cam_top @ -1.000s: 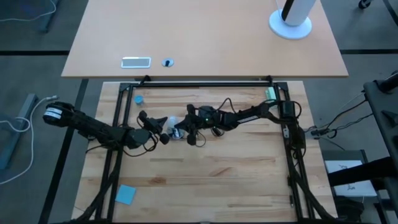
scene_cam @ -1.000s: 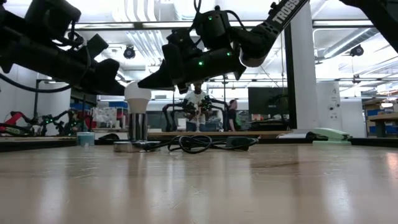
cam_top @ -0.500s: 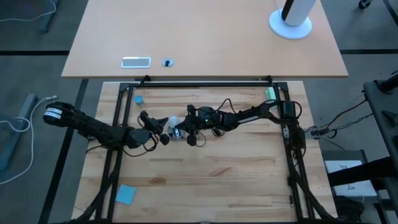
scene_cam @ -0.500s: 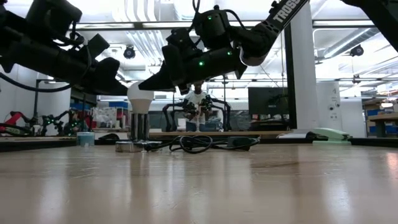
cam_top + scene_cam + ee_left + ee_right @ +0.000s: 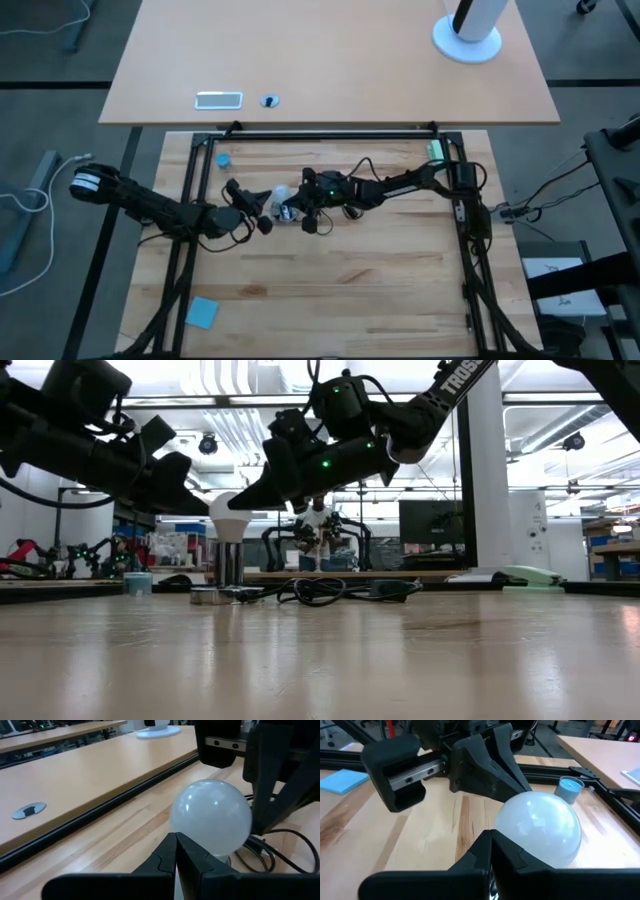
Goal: Screw lightbulb
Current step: Remove the lightbulb from the lamp
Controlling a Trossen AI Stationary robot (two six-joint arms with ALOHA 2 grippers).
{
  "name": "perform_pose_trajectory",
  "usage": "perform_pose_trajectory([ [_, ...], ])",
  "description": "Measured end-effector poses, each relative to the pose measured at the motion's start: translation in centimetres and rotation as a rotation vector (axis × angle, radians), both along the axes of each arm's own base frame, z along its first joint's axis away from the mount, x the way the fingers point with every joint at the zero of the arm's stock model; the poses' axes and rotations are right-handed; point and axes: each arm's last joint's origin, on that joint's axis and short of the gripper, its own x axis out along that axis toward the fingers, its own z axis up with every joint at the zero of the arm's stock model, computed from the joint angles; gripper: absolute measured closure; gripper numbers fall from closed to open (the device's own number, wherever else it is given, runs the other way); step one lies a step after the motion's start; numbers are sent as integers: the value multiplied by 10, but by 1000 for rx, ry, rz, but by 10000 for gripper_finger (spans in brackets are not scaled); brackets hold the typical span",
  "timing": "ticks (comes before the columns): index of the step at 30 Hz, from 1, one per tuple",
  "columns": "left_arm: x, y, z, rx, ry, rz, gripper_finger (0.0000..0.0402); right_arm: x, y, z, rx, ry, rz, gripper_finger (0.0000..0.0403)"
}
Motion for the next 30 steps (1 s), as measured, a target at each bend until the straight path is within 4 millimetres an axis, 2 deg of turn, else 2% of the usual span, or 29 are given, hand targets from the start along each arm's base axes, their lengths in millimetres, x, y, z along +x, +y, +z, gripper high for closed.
perform_pose_trajectory([
  [7,2,-4,-1,-56,-7,-108,401,-2,-7,-4,-27,42,-31,401],
  [11,2,-4,-2,-90,-26,-103,401,-3,-10,-4,-24,50,-32,401],
  [21,-2,1,-1,-20,-28,70,401,-3,-6,-5,-26,49,8,401],
  [30,-2,13,-2,-30,-39,146,401,-2,-5,-2,-9,40,33,401],
])
